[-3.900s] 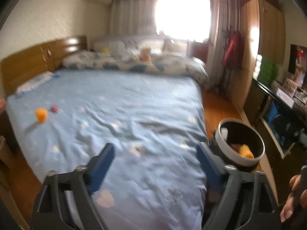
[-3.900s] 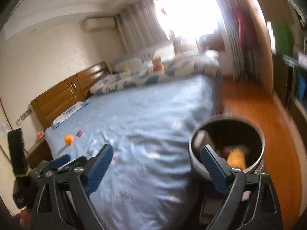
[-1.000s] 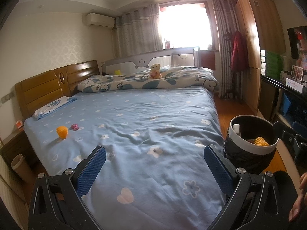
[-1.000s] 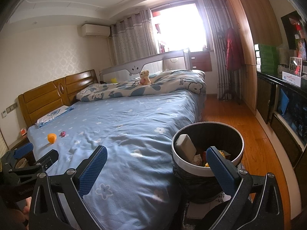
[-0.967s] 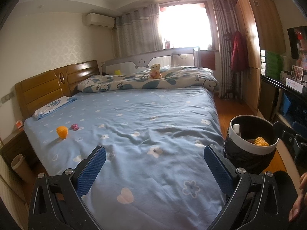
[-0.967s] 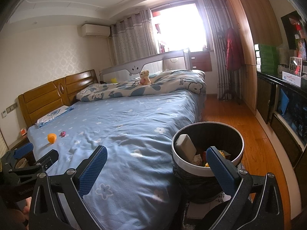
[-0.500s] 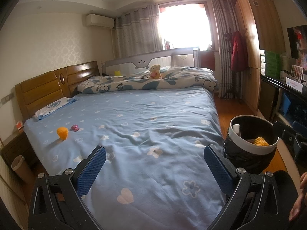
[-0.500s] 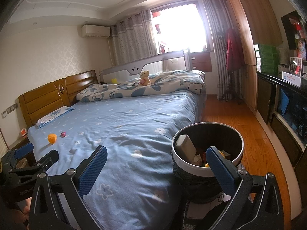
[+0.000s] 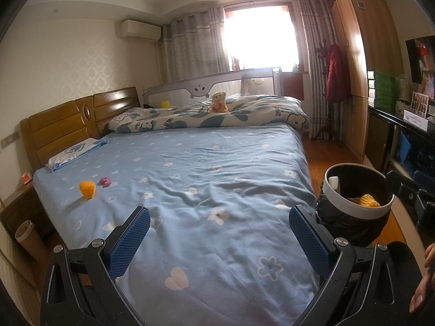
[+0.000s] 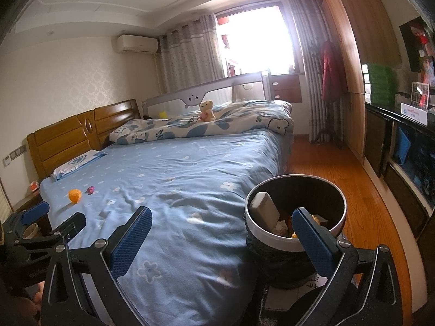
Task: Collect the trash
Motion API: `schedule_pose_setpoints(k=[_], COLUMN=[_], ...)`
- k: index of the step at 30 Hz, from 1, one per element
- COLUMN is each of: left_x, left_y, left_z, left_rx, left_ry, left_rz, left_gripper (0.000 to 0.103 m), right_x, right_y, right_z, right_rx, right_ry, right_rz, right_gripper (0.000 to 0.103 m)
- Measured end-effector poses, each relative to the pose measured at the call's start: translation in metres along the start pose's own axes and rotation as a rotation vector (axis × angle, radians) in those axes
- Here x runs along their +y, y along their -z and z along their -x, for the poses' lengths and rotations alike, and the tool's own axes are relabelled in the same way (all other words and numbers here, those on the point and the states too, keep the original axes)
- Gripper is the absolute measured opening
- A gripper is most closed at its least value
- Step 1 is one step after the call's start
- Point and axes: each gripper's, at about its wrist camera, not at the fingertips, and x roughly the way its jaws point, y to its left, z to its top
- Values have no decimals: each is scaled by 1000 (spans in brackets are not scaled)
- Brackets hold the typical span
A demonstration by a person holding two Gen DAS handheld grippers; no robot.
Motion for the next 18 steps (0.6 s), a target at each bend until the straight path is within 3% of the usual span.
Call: schedule_pose_setpoints(k=[18], left_x=[1], left_y=[-1], left_z=[-7], left_rx=[4], left_ry=[16], left_rz=[-2], left_gripper=[103], right_x=[4], right_y=[-2], right_z=[-1], right_rx=[0], right_ry=[-4], right_rz=[0], right_gripper=[103])
